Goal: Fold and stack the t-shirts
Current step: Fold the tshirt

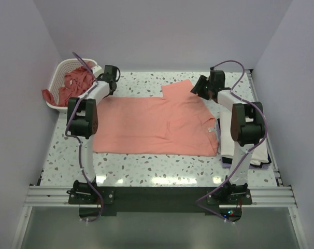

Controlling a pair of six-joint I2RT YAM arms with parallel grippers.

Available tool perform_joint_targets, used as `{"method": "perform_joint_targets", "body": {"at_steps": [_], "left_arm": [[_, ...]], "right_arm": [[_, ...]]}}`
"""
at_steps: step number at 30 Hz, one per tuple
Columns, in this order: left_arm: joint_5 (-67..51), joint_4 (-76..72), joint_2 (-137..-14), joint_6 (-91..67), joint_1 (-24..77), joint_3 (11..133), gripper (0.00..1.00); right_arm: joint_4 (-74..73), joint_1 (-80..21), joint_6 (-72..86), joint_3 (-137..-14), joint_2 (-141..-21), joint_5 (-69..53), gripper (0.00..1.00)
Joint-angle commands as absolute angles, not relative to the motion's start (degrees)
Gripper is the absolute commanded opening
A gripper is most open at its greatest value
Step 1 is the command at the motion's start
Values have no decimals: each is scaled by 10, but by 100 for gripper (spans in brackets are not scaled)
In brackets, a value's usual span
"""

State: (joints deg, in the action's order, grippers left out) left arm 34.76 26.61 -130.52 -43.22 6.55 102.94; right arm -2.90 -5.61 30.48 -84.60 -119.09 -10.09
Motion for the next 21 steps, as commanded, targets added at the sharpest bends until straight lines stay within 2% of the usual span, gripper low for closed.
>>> {"method": "perform_joint_targets", "body": {"at_steps": [1,12,21], "left_arm": [[396,278,-1310,-424,78,1067,46],[406,351,-1380,-452,78,1146,46],[398,368,-1398,-463,78,1148,43]], "right_arm": [[-3,-52,310,-853,-1180,-112,54],[-2,-40,318,-863,-1198,-132,54],[-3,-35,320,-874,-1211,-139,54]]}}
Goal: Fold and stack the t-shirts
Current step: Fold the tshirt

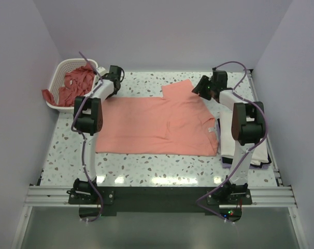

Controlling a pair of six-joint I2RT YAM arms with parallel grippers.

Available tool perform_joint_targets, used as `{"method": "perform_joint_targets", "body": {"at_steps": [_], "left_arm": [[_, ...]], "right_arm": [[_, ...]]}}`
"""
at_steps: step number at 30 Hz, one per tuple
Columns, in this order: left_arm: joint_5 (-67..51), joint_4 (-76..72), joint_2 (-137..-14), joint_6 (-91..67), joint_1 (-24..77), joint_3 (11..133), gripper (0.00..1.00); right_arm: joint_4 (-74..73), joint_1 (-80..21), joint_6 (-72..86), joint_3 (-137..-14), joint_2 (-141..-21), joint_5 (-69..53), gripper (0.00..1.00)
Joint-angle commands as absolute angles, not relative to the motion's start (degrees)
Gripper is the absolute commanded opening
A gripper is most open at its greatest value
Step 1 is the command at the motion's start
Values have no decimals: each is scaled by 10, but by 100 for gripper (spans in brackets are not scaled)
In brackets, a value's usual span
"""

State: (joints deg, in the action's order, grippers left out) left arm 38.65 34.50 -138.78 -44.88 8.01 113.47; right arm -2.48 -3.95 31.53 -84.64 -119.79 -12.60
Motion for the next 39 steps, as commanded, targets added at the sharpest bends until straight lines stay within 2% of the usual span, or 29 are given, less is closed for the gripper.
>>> {"method": "perform_joint_targets", "body": {"at_steps": [1,7,10,12,13,17,19,21,25,34,39], "left_arm": [[394,368,-1398,-463,78,1146,38],[375,352,-1384,-468,78,1109,16],[369,339,-1371,-467,78,1085,7],[365,324,-1359,-461,78,1070,5],[365,319,-1354,-460,78,1066,1],[361,305,-1332,-450,78,1060,0],[364,303,-1322,-445,78,1062,7],[367,302,-1316,-440,78,1064,24],[377,297,-1303,-425,78,1064,37],[399,319,-1296,-433,76,1063,50],[389,323,-1313,-435,72,1067,51]], "right_arm": [[-3,-35,320,-877,-1213,-139,54],[-18,-36,313,-908,-1237,-134,54],[-40,-36,299,-928,-1250,-125,55],[-48,-35,291,-937,-1253,-121,55],[-51,-35,288,-937,-1253,-118,55],[-58,-36,280,-948,-1260,-113,58],[-68,-35,277,-969,-1269,-111,61],[-69,-35,272,-991,-1281,-110,61],[-83,-36,265,-1031,-1309,-98,61],[-85,-38,294,-1102,-1373,-96,60],[-69,-45,296,-1082,-1368,-90,60]]}}
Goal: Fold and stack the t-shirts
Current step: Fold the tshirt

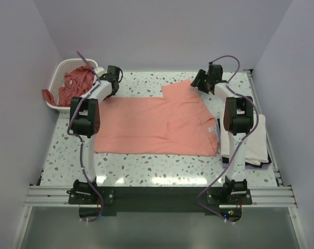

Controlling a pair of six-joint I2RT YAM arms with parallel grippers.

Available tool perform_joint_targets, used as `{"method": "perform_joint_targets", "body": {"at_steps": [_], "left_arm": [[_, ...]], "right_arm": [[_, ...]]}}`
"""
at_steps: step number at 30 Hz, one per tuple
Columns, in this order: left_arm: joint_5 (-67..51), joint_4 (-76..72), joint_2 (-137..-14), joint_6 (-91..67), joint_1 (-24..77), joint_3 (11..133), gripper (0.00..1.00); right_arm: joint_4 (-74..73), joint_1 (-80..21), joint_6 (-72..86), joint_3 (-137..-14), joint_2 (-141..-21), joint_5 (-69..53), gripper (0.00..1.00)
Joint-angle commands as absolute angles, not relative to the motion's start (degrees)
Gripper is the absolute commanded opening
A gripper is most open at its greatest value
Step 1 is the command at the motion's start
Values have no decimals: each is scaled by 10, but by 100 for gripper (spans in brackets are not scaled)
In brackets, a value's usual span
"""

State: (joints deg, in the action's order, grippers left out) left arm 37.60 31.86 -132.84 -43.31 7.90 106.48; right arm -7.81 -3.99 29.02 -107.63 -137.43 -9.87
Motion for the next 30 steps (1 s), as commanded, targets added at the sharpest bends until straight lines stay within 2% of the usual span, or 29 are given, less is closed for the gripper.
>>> {"method": "perform_joint_targets", "body": {"at_steps": [1,8,14,18,21,30], "left_arm": [[388,325,-1321,-436,71,1069,51],[357,330,-1350,-446,62,1072,44],[342,320,-1351,-449,62,1056,28],[336,310,-1339,-451,62,1046,12],[329,300,-1330,-451,62,1034,6],[309,272,-1308,-446,62,1000,3]], "right_arm": [[-68,-46,296,-1081,-1366,-91,60],[-66,-47,290,-1077,-1365,-92,60],[-68,-46,284,-1075,-1365,-89,60],[-83,-47,274,-1085,-1368,-82,60],[-102,-47,270,-1104,-1373,-75,60],[-183,-80,257,-1165,-1412,0,58]]}}
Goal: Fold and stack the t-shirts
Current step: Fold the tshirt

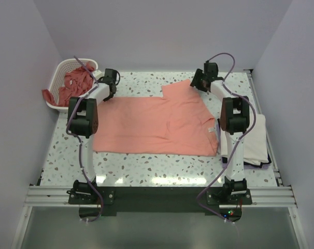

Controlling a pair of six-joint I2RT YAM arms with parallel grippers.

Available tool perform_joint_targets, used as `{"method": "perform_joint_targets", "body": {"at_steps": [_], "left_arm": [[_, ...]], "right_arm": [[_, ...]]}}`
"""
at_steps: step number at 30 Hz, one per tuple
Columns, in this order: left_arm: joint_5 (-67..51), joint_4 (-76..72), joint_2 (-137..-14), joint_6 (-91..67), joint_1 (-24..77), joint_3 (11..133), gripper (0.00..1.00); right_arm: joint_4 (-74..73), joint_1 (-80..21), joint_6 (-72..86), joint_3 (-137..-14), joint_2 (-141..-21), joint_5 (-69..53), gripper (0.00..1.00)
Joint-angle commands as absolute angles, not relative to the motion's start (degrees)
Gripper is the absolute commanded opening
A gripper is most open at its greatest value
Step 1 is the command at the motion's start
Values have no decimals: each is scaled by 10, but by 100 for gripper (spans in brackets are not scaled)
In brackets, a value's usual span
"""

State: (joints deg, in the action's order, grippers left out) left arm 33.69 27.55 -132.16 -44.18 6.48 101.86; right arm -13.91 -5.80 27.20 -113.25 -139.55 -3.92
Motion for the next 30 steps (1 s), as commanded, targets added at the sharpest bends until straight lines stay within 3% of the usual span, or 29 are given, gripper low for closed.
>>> {"method": "perform_joint_targets", "body": {"at_steps": [1,11,25,30], "left_arm": [[308,270,-1304,-446,62,998,3],[301,255,-1301,-436,62,987,2],[297,246,-1293,-433,62,991,0],[298,245,-1284,-430,62,997,0]], "right_arm": [[-197,-85,248,-1172,-1416,19,58],[-257,-122,223,-1261,-1467,111,52],[-265,-120,217,-1244,-1443,148,5],[-250,-105,221,-1221,-1397,142,0]]}}
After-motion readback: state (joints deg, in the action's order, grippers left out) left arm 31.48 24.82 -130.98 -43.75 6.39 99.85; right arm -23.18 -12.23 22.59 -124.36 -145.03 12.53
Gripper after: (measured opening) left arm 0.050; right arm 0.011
